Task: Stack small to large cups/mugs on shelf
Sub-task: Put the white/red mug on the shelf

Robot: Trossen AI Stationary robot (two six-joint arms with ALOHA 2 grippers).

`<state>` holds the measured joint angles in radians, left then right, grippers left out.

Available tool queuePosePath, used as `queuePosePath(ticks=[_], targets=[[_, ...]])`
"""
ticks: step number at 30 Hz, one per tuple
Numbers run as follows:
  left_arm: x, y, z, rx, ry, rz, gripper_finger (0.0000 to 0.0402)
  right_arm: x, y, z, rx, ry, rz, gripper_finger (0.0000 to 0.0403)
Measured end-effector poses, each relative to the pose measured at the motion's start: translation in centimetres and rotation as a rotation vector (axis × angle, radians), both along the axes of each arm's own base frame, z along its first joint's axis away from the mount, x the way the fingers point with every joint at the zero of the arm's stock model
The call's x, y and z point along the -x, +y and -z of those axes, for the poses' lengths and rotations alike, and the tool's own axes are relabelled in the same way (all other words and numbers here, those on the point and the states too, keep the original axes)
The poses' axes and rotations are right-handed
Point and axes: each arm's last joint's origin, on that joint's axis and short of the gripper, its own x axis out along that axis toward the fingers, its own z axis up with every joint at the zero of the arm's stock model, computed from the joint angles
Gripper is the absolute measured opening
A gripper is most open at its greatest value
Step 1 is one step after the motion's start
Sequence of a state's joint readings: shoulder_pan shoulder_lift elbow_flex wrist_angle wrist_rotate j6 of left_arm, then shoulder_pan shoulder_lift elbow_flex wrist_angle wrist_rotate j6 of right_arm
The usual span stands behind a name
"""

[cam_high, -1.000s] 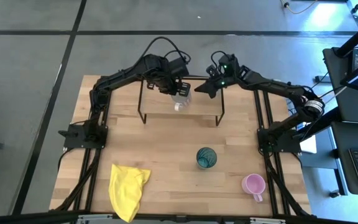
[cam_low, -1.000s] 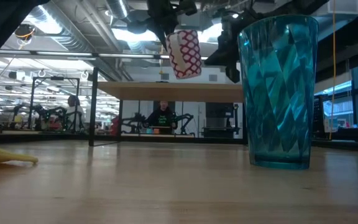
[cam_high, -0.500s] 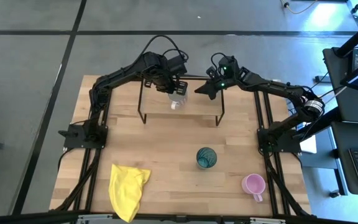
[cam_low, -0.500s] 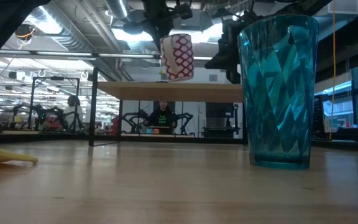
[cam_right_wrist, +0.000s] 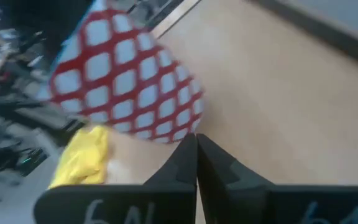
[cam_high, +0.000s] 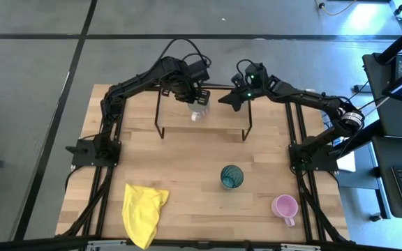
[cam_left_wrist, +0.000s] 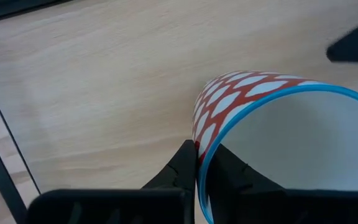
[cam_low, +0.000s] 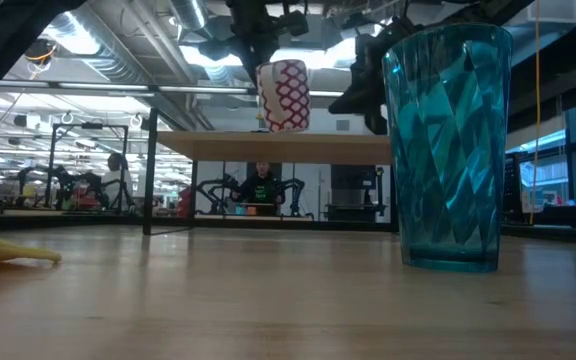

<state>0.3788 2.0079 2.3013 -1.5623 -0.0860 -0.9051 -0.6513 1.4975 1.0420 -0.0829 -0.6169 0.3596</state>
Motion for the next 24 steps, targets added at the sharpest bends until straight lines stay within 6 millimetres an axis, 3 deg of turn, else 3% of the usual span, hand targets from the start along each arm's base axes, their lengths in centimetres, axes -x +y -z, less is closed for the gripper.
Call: queuePosePath(ticks=[3,11,24], targets=[[0.0,0.0,0.0,-0.001,0.000,-0.001,0.0012,-0.8,-0.1,0.1,0.046,-0.022,0.043,0.0003],[0.0,0.0,0.0,0.007,-0.003,0.002,0.0012,-3.3,0.1,2.5,-0.046,-0.029,0.019,0.0002],[0.0,-0.1,0.0,0.010,0.006,0.004,0.0012,-3.7,0.0,2.7,-0.034,-0.059,0.013,0.0002]])
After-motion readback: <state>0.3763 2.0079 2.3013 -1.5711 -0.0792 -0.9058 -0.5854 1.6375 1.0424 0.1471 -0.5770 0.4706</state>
